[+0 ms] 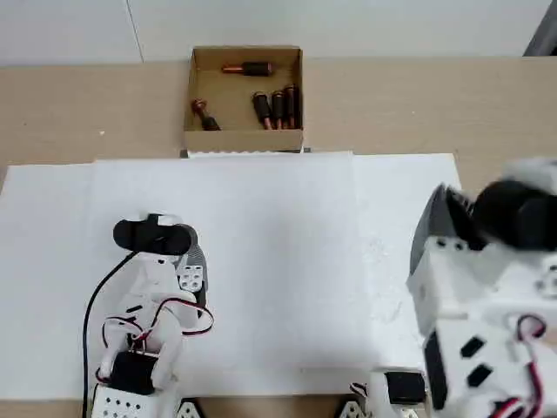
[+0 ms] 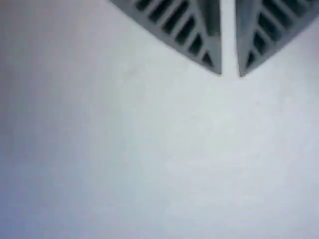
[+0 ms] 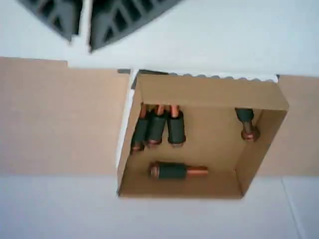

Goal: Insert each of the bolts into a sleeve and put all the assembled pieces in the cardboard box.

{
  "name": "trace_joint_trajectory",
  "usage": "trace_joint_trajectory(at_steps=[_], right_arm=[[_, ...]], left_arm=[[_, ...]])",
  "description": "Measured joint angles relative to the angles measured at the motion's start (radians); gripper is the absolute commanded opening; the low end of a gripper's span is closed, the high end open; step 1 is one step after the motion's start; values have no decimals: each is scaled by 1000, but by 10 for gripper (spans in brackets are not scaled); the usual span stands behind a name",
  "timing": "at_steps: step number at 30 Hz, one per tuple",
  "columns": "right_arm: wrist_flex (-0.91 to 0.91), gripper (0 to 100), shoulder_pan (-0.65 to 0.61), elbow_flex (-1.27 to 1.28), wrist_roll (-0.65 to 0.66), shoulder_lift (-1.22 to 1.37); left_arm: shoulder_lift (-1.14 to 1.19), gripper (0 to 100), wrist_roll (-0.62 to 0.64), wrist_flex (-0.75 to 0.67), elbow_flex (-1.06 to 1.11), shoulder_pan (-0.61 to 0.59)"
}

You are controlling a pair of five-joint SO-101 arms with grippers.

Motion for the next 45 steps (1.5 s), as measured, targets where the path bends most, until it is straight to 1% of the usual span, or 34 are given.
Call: trace_joint_trajectory(at_steps=[8,13,16,22,30,36,42,45], right_arm=[[-227,2,0,571,2,-390],[-377,2,0,898,64,-600],[-423,2,0,1049,75,-707],[-477,2,0,1232,75,-713],[-706,3,0,1484,81,-715],[-827,3,0,1672,81,-715],[-842,3,-49,1703,106,-715],[-812,3,-83,1703,109,-715]], left_arm=[[0,6,0,0,0,0],[0,6,0,0,0,0],[0,6,0,0,0,0],[0,6,0,0,0,0],[0,6,0,0,0,0],[0,6,0,0,0,0],[0,6,0,0,0,0],[0,6,0,0,0,0]])
